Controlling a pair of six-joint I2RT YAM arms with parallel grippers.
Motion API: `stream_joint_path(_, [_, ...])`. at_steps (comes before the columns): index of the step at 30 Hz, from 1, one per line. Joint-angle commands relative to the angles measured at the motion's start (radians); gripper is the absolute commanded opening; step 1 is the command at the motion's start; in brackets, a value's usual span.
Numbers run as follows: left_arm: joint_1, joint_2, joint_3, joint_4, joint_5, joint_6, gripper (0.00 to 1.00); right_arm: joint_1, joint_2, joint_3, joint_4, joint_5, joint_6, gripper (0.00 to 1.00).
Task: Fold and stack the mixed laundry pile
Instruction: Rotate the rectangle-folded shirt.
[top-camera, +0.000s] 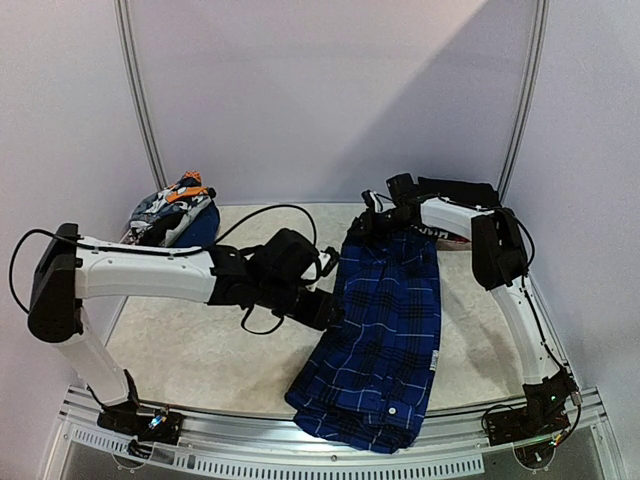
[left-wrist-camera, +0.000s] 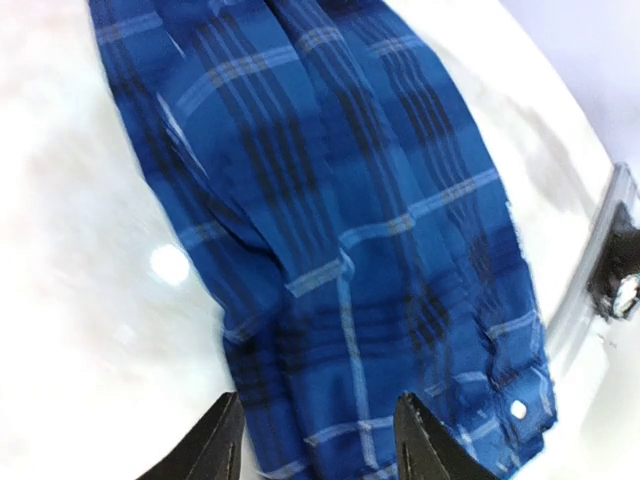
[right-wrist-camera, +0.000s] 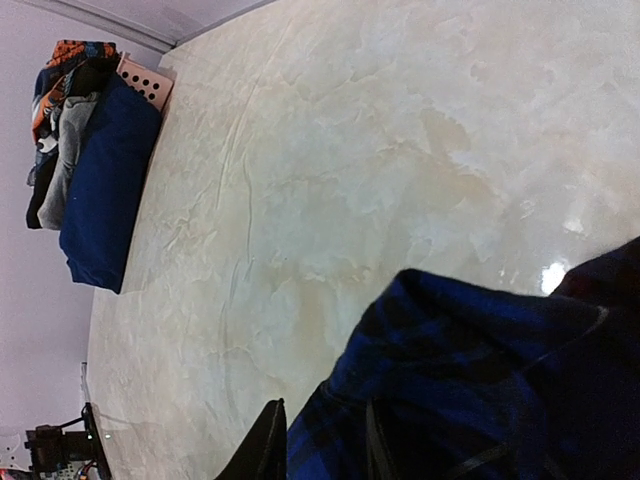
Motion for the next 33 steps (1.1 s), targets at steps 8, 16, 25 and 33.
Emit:
stream_joint_path(8, [0.213,0.232,0.229,-0.017,-0.04,0.288,0.53,0.025,-0.315,-0.149,0.023,-0.023,-0.069,0.41])
stream_joint_path(16, [0.309,0.465,0.517,-0.106,0.12,0.362,0.52,0.025,-0.63,-0.489,0.105,0.072,-0.091,0.5])
stream_joint_path(25, [0.374,0.699,0.801,-0.215,0.217,0.302,0.51,0.025,-0.973,-0.924,0.241,0.193,-0.071,0.6])
stream_joint_path(33, [0.395,0.829,0.933,-0.25,0.29,0.254,0.47,0.025,-1.136,-1.113,0.272,0.253,-0.054,0.62])
